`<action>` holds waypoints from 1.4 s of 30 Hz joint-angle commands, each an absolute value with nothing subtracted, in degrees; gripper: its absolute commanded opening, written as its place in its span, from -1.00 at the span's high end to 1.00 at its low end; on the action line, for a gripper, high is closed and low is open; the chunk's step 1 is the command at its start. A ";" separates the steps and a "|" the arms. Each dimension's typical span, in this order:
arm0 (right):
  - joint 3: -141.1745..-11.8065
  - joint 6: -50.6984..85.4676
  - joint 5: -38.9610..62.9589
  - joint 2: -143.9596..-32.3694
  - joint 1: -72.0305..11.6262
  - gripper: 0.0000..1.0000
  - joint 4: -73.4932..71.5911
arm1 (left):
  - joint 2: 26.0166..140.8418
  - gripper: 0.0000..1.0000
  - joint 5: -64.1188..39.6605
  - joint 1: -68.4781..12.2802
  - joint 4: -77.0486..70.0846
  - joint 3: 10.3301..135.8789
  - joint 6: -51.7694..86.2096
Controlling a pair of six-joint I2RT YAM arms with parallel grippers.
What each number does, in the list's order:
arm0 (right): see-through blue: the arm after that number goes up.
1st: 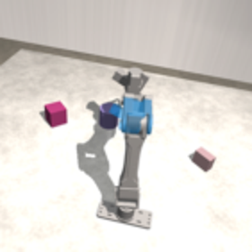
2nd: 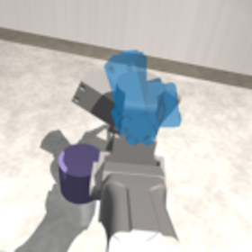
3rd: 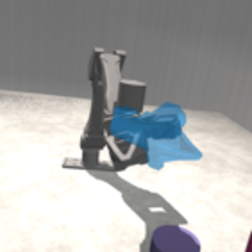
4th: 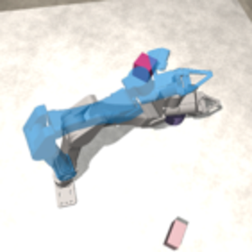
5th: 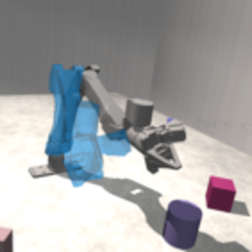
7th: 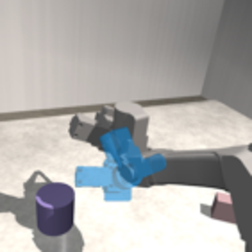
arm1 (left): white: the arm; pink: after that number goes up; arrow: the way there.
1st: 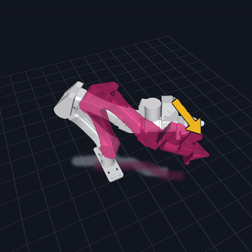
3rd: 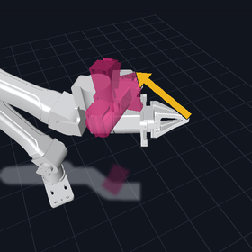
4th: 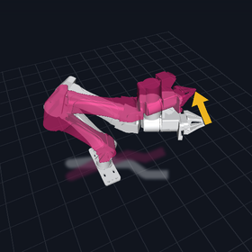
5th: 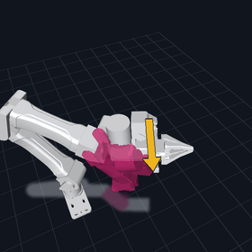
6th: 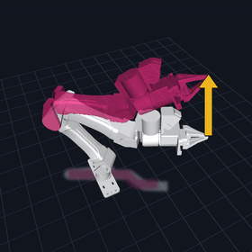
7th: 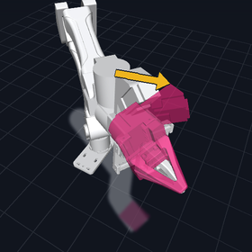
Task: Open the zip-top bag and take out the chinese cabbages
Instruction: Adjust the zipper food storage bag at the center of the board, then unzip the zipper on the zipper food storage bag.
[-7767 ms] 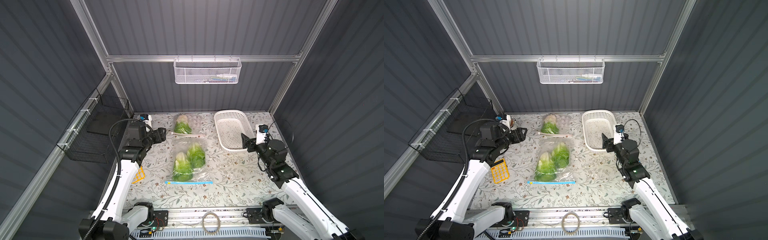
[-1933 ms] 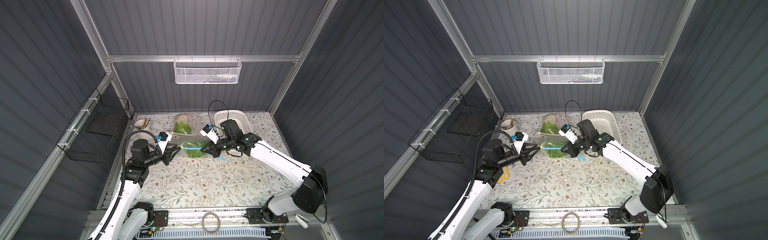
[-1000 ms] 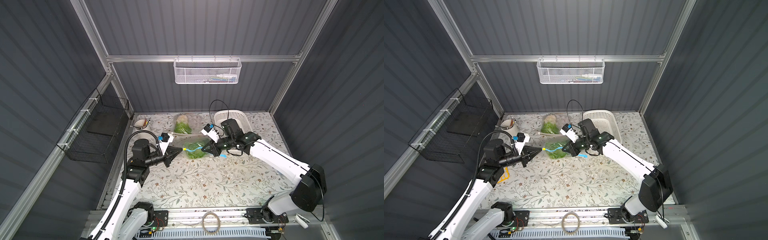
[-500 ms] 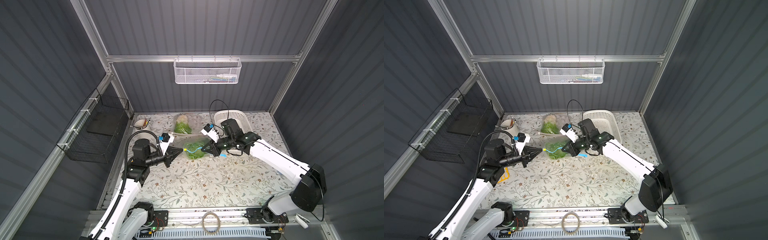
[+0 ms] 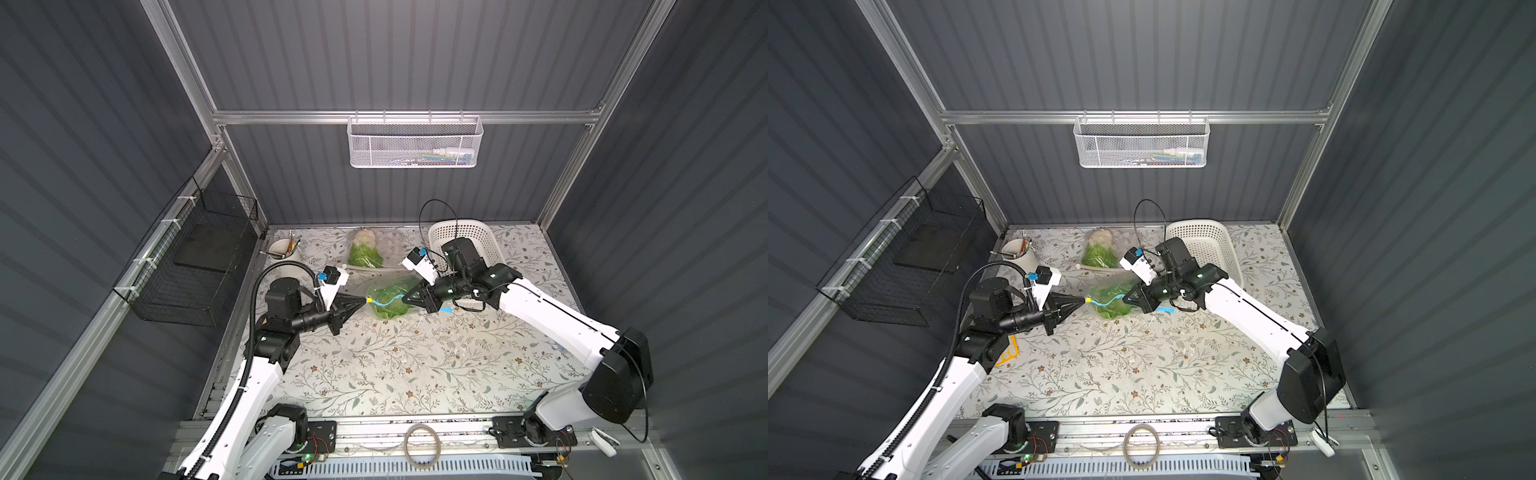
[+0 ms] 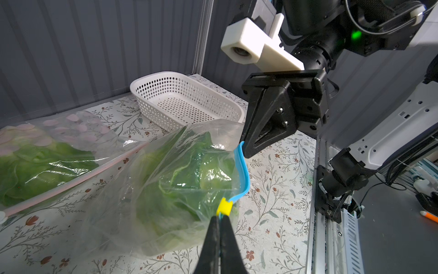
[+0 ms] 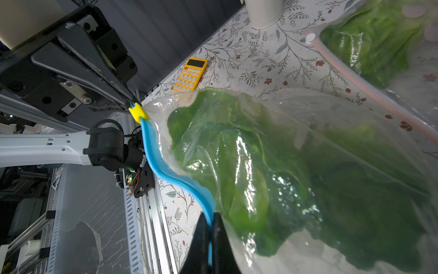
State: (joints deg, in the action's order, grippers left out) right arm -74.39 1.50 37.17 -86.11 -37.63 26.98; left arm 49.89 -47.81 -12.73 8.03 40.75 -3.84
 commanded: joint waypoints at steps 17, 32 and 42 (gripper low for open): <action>-75.87 4.21 43.37 -83.57 -37.99 -0.13 13.86 | 49.24 1.00 -47.20 -13.18 6.67 40.68 -0.86; -81.18 -0.43 38.41 -90.49 -45.24 0.29 15.72 | 48.96 1.00 -48.15 -13.24 6.50 40.68 -0.09; -82.44 -0.53 38.50 -92.86 -46.32 0.43 15.63 | 48.71 1.00 -48.25 -13.27 6.24 40.59 0.07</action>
State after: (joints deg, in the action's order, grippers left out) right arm -80.79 -0.10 38.76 -92.23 -45.89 15.20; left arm 49.82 -47.18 -12.99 7.64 40.75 -0.80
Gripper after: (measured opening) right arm 0.290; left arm 0.049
